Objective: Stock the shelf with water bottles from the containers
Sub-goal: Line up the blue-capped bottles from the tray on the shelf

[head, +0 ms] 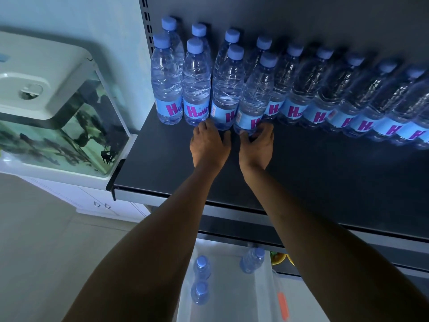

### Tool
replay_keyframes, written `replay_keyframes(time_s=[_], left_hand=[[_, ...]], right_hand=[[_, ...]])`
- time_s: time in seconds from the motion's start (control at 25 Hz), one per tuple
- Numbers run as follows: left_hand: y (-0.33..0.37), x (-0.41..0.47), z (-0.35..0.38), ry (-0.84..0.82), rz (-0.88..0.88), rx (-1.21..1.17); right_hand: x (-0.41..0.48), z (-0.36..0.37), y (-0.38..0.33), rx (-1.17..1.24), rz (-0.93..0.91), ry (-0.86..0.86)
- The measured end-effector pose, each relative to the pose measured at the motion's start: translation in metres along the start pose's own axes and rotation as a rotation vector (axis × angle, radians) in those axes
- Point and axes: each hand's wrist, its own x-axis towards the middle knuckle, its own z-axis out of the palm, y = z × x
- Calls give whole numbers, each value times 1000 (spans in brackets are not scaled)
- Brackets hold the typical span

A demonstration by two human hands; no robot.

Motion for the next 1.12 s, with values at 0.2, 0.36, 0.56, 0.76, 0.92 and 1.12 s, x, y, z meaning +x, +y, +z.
replay_keyframes(time_s=[0.2, 0.36, 0.56, 0.76, 0.92, 1.12], left_hand=[[6, 14, -6, -42, -139, -39], [6, 12, -7, -19, -139, -34], [5, 11, -8, -9, -123, -57], [0, 9, -4, 16, -145, -125], [-2, 11, -5, 23, -151, -156], [-13, -12, -9, 28, -137, -341]], right_hand=[[-1, -3, 1, 84, 5, 2], [-2, -5, -1, 126, 27, -11], [-1, -4, -2, 114, 46, -36], [-2, -2, 1, 60, 41, -69], [1, -2, -1, 58, 44, -66], [-9, -10, -4, 145, 15, -87]])
